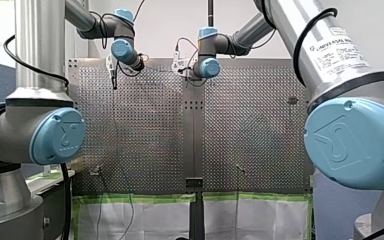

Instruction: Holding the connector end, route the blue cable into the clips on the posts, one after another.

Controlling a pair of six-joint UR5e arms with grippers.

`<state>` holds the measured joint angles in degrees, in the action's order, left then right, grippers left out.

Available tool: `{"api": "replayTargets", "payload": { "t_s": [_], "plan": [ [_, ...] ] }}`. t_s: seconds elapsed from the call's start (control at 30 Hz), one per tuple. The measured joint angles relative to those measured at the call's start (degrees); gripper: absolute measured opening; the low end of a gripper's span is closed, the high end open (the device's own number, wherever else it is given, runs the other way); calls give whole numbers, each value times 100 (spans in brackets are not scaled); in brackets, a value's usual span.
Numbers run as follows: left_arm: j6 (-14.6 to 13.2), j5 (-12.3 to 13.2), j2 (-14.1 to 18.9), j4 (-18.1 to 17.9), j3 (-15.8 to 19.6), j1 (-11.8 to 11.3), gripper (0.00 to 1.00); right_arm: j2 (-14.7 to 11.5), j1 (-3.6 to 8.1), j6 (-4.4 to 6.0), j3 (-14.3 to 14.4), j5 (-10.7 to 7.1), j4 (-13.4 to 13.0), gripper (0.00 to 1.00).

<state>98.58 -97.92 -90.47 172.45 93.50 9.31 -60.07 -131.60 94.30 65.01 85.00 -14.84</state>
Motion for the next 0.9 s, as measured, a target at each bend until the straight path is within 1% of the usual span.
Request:
{"api": "replayTargets", "payload": {
  "t_s": [0.17,0.37,0.53,0.63,0.77,0.9],
  "plan": [
    [-15,-59,0,5,0,31,0,0,-3,-5,0,0,6,0],
    [-54,-97,-43,16,0,139,0,0,3,-6,42,2,16,0],
    [-197,-248,-296,87,0,272,0,3,13,-24,145,12,21,0],
    [-231,-320,-438,97,0,343,0,3,14,-29,206,34,19,0],
    [-236,-357,-511,92,0,423,0,5,18,-24,339,109,4,0],
    [-248,-432,-577,85,10,526,0,7,22,16,499,174,-16,0]
  ]
}}
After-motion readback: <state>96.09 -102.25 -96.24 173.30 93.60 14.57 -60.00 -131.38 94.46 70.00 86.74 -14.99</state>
